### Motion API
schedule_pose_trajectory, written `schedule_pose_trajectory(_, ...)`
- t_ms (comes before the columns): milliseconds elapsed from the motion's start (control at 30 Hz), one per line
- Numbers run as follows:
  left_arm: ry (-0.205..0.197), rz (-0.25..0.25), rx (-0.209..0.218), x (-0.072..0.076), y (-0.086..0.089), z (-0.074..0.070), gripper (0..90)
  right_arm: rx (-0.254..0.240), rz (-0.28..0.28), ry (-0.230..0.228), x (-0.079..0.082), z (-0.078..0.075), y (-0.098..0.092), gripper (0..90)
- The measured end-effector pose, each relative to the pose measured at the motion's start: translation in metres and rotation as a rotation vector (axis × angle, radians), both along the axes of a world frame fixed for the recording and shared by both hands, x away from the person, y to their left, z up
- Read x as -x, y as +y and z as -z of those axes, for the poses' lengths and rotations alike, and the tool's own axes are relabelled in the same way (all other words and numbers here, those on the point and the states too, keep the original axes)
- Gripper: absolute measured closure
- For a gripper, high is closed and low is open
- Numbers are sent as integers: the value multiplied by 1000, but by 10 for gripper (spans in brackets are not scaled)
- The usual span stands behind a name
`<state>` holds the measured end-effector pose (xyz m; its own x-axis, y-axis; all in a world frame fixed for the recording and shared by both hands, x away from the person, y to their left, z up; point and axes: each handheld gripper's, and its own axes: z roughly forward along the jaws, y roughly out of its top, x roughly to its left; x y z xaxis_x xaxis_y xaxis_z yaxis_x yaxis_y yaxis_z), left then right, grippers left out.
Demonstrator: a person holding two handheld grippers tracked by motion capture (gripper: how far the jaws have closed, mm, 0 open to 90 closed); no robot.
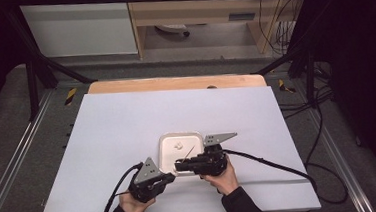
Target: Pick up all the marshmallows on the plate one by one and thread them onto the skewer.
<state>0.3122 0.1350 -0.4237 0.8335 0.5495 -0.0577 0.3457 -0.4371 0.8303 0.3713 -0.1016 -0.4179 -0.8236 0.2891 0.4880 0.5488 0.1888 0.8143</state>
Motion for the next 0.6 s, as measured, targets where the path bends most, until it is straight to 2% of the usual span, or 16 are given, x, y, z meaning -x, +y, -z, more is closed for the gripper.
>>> schedule_pose_trajectory(33,1,-1,-8,0,0,2,888,16,18,1,-1,2,1,624)
schedule_pose_trajectory(100,1,-3,-7,-1,1,2,888,24,38,2,-1,5,0,564)
schedule_pose_trajectory(267,-1,-6,-1,-2,4,1,888,16,85,-47,-1,-2,-6,422)
schedule_pose_trajectory(533,10,-11,-8,-4,4,4,887,34,115,-95,-1,-2,-9,312)
schedule_pose_trajectory(600,13,-36,-24,-6,4,4,888,30,113,-114,0,-3,-9,255)
